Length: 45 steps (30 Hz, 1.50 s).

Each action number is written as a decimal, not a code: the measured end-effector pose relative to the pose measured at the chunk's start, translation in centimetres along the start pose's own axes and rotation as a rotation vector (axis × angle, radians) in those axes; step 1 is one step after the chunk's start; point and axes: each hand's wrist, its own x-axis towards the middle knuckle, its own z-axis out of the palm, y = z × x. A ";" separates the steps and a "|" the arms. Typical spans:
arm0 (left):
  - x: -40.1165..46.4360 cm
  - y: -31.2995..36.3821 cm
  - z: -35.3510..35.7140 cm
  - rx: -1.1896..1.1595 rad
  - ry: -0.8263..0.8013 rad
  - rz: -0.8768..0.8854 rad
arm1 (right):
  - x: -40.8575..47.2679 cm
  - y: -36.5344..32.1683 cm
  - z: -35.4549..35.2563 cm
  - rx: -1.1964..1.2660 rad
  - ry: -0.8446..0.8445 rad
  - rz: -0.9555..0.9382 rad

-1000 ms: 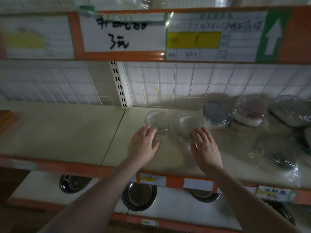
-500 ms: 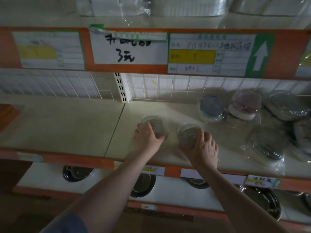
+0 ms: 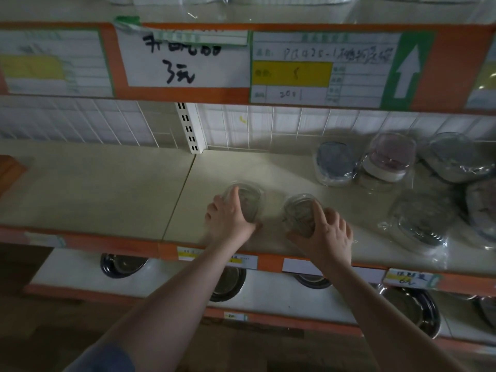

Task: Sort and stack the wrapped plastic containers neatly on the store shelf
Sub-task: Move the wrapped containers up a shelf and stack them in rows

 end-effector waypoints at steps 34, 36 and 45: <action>-23.5 3.6 -13.9 -0.077 -0.058 0.245 | -16.5 3.8 -22.1 0.177 0.036 0.015; -25.6 4.9 -14.8 -0.088 -0.041 0.256 | -17.5 5.0 -24.3 0.178 0.038 -0.011; -32.2 10.2 -19.6 -0.098 -0.002 0.330 | -19.7 7.6 -33.3 0.142 0.126 -0.132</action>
